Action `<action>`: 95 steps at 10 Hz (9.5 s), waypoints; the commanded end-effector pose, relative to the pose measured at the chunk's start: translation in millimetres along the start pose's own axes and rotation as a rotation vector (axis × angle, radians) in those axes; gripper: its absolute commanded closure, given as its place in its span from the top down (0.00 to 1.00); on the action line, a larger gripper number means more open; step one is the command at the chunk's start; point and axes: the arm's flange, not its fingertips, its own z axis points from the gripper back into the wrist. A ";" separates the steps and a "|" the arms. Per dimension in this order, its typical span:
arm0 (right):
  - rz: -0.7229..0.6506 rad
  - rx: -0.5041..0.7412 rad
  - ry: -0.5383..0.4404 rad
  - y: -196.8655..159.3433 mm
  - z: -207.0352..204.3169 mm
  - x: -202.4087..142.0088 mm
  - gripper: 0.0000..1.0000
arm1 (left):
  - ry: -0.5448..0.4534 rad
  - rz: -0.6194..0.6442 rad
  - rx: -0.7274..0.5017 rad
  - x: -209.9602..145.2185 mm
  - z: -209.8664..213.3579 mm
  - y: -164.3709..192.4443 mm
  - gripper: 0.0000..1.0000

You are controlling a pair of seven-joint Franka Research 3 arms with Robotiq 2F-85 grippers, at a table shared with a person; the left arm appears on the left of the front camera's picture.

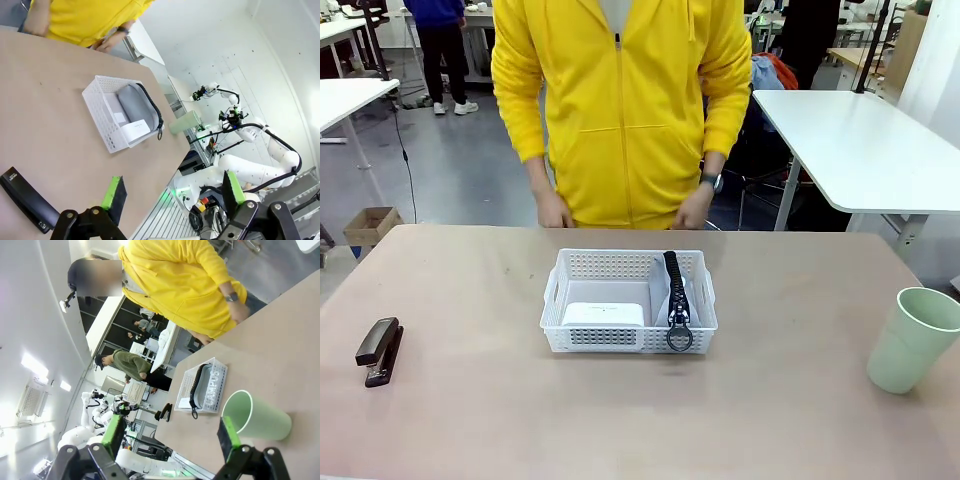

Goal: Efficiently arrange items inside the basket to fit them all.
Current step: Pick up the Stapler and place it inside the Organizing basket.

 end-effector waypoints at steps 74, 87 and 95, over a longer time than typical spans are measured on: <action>0.028 0.018 -0.015 1.0 -0.6 2.1 1.00 | 0.679 -0.326 0.412 22.0 -103.0 -12.2 0.19; 0.028 0.018 -0.015 1.0 -0.6 2.1 1.00 | 1.122 -0.697 0.619 118.0 -454.3 -51.2 0.37; 0.028 0.018 -0.015 1.0 -0.6 2.1 1.00 | 1.199 -0.640 0.612 85.2 -523.6 11.0 0.37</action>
